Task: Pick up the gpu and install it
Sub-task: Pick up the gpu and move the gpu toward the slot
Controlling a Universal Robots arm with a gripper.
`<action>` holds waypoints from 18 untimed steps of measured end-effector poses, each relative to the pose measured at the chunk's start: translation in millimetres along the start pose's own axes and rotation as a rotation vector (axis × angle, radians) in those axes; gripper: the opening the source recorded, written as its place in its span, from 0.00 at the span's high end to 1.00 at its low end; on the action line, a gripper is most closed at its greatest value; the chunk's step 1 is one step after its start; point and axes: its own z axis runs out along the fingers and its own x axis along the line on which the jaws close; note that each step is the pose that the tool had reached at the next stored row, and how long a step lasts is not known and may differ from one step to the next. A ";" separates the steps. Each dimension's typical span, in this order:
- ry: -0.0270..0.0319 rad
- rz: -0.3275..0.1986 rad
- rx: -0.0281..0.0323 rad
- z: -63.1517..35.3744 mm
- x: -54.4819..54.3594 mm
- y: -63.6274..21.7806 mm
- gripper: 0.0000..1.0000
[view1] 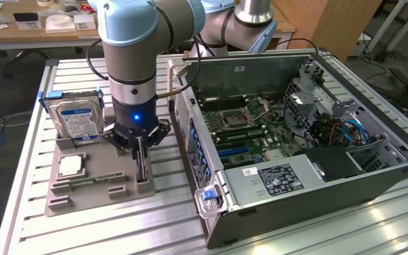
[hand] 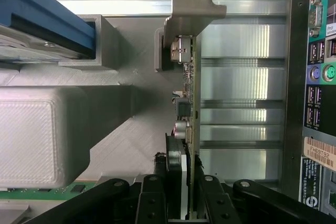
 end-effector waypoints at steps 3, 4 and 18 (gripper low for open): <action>0.0000 0.000 0.0000 0.1 0.0 0.0 0.72; 0.0000 0.000 0.0000 0.1 0.0 0.0 0.72; -0.0005 0.000 -0.0004 -0.3 -0.1 0.1 0.72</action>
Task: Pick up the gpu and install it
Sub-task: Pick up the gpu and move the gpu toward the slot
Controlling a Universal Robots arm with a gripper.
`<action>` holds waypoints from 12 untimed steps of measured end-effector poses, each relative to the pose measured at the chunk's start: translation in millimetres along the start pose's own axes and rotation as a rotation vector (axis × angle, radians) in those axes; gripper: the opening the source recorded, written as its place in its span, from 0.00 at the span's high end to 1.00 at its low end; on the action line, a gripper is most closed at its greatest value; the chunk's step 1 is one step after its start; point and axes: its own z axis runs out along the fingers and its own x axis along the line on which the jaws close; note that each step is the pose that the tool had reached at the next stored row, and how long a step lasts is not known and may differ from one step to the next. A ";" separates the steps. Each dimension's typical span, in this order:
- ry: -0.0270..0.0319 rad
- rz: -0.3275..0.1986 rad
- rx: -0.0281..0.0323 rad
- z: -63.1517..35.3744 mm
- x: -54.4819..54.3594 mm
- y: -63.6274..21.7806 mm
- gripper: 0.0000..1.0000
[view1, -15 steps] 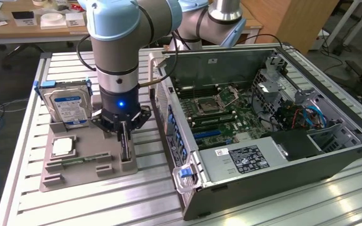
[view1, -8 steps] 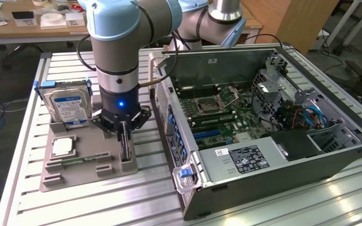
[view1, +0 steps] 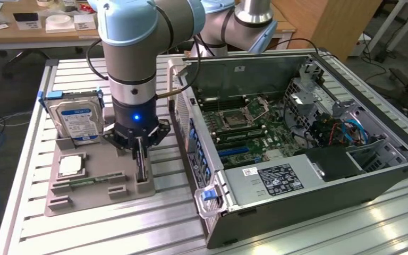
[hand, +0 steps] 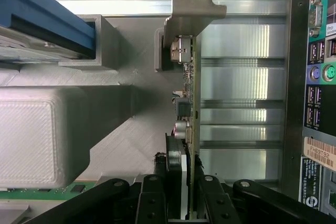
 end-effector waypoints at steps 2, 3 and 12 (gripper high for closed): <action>0.0003 0.000 0.0001 -2.9 0.2 0.0 0.72; 0.0005 0.000 0.0003 -4.7 0.3 -0.1 0.72; 0.0005 0.000 0.0001 -27.7 1.1 -0.1 0.72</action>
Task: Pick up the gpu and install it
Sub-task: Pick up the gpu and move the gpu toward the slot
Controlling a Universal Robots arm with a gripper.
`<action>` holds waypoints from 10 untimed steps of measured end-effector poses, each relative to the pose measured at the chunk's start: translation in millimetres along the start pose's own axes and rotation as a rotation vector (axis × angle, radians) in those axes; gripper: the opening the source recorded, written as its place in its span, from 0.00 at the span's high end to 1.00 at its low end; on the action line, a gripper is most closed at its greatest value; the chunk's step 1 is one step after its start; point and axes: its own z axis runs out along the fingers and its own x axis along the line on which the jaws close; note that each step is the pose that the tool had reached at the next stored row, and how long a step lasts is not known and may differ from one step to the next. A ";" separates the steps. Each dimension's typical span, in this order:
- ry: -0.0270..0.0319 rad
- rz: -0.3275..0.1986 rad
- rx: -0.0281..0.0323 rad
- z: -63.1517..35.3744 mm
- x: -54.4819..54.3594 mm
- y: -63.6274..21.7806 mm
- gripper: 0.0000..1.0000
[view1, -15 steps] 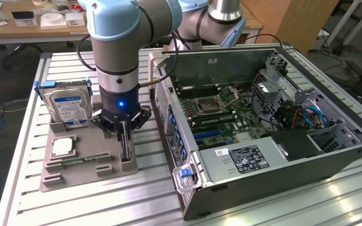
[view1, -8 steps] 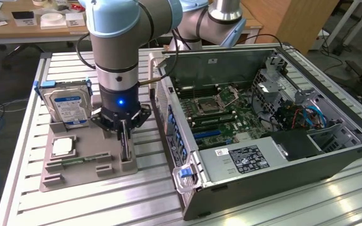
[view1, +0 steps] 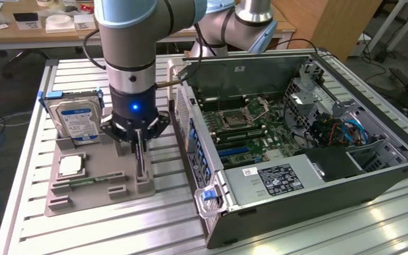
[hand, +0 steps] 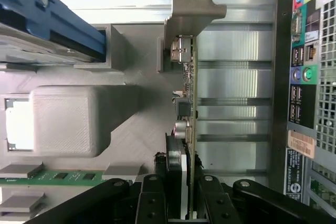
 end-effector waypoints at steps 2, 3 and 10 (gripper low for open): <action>0.0000 0.000 0.0001 -8.6 0.3 0.0 0.72; 0.0000 0.000 0.0000 -13.1 0.5 0.0 0.72; 0.0000 0.000 0.0000 -45.0 1.6 -0.1 0.72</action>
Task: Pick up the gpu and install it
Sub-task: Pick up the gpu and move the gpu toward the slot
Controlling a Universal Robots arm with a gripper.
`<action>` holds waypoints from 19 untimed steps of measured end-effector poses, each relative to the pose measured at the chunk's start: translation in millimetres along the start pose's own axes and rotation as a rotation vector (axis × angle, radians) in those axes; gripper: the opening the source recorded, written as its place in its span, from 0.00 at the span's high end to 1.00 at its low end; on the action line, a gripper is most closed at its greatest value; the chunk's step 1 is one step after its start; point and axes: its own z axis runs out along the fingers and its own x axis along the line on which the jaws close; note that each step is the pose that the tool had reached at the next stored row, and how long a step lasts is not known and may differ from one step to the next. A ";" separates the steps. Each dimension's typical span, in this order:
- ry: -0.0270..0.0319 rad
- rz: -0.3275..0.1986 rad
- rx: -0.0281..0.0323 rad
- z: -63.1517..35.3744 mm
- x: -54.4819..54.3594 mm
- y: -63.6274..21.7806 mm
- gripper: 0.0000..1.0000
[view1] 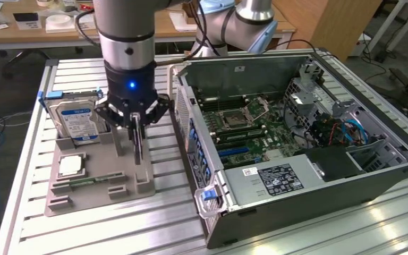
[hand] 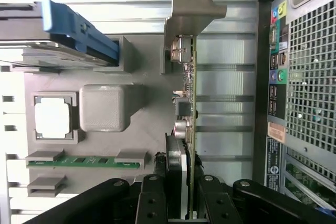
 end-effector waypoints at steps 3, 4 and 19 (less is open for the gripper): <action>0.0002 -0.007 0.0002 -12.2 0.4 -0.1 0.72; 0.0000 -0.014 0.0005 -14.2 0.5 -0.1 0.72; 0.0009 -0.068 0.0025 -61.2 2.2 -0.2 0.72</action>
